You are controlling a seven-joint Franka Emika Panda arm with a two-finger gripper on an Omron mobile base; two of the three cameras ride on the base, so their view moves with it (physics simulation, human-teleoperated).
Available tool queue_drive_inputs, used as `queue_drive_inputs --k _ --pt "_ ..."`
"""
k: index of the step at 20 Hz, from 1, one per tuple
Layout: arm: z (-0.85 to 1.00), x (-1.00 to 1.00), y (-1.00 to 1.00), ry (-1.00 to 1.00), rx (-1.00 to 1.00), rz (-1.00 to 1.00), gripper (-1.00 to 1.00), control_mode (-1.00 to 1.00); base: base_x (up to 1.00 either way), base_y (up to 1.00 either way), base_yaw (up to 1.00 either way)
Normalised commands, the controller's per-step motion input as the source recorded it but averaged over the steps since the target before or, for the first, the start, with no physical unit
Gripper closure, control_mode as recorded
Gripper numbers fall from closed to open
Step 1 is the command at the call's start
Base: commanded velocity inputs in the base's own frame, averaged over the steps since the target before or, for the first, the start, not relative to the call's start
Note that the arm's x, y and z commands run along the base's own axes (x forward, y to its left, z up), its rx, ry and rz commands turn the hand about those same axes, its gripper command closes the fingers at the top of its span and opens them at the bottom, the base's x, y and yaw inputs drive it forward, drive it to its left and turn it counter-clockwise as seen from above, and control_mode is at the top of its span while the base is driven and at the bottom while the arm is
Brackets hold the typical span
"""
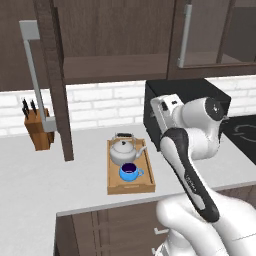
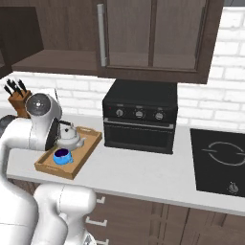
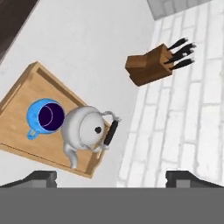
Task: Pick the kettle from the counter and place it on the tray. Then pick the mug from the cabinet and place it on the tray. Then close the cabinet doors.
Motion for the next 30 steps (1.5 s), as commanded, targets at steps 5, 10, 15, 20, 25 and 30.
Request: queue_drive_inputs --k 5,10,15,20,25,30 --pt "0.15 -0.11 0.55 -0.13 -0.14 -0.19 -1.0 -1.0 0.0 0.0 0.0" --pt "-0.25 0.0 0.32 0.0 -0.23 -0.07 -1.0 -1.0 0.0 0.0 0.0" --pt "0.08 -0.01 0.0 -0.27 -0.17 -0.17 -1.0 -1.0 0.0 0.0 0.0" --pt "0.18 -0.1 0.16 -0.28 -0.29 -0.23 -1.0 -1.0 0.0 0.0 0.0" --pt "0.0 -0.17 0.4 -0.13 -0.31 -0.24 -1.0 -1.0 0.0 0.0 0.0" --pt "-0.02 -0.32 0.5 -0.12 -0.24 -0.25 -1.0 -1.0 0.0 0.0 0.0"
